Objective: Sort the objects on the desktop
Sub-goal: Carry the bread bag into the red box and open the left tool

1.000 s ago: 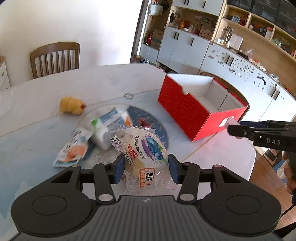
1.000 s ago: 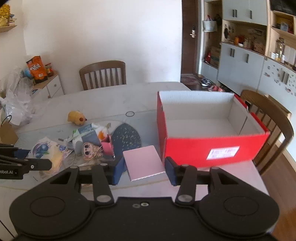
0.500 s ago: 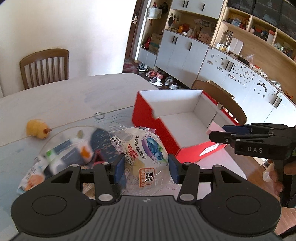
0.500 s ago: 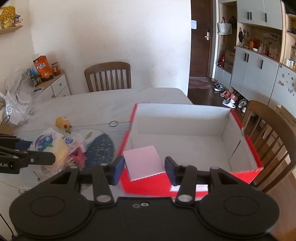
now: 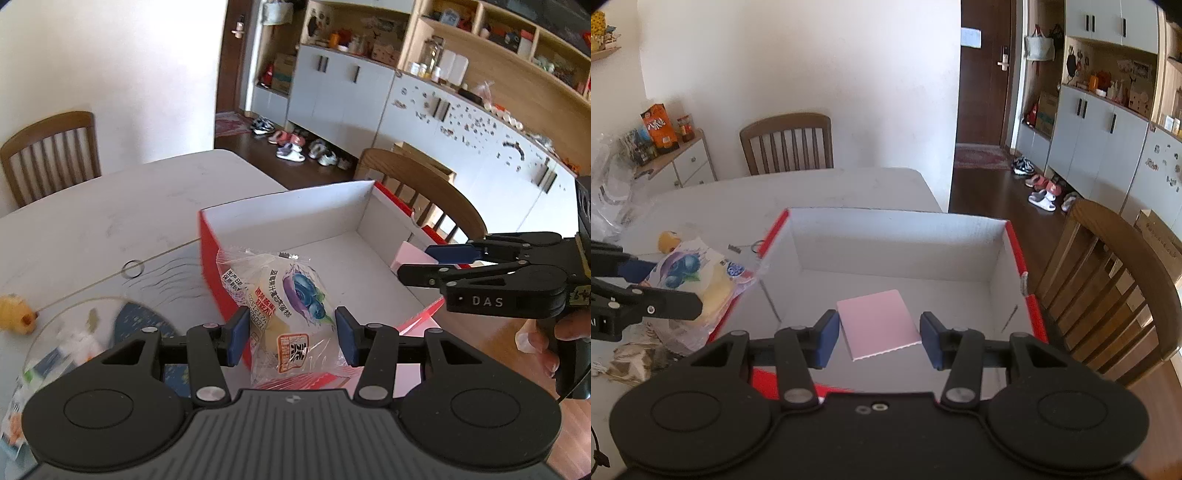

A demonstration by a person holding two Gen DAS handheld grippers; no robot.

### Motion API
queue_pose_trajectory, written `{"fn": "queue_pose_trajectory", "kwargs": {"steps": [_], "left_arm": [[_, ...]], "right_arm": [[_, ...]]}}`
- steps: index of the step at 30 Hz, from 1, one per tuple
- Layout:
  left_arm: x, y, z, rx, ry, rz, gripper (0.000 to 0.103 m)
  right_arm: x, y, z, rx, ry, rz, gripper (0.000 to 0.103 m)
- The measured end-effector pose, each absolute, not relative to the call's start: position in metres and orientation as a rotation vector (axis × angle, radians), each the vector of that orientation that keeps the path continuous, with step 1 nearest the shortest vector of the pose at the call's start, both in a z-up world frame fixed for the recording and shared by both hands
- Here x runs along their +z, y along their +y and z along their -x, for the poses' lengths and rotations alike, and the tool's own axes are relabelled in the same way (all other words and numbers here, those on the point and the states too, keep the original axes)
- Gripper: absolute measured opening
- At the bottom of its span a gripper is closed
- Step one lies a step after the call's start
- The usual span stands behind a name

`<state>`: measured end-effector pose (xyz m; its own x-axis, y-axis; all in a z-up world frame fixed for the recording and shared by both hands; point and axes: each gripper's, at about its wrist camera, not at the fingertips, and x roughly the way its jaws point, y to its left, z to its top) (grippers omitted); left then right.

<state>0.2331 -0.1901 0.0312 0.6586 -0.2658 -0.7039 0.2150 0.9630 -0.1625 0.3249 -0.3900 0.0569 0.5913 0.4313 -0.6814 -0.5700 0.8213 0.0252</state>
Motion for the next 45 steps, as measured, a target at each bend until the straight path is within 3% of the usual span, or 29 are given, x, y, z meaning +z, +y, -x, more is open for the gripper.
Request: {"fn": "queue_pose_trajectory", "kwargs": {"steps": [19, 31, 45], "left_arm": [[-0.023, -0.257, -0.326, -0.344, 0.974, -0.125, 0.048], [-0.054, -0.255, -0.362, -0.338, 1.15, -0.085, 0.048], [-0.067, -0.26, -0.37, -0.356, 1.216, -0.109, 0.048]], "right_arm": [[0.004, -0.392, -0.389, 0.605, 0.887, 0.363, 0.047], [-0.016, -0.377, -0.412, 0.635, 1.0, 0.467, 0.047], [-0.032, -0.36, -0.425, 0.653, 1.087, 0.538, 0.048]]}}
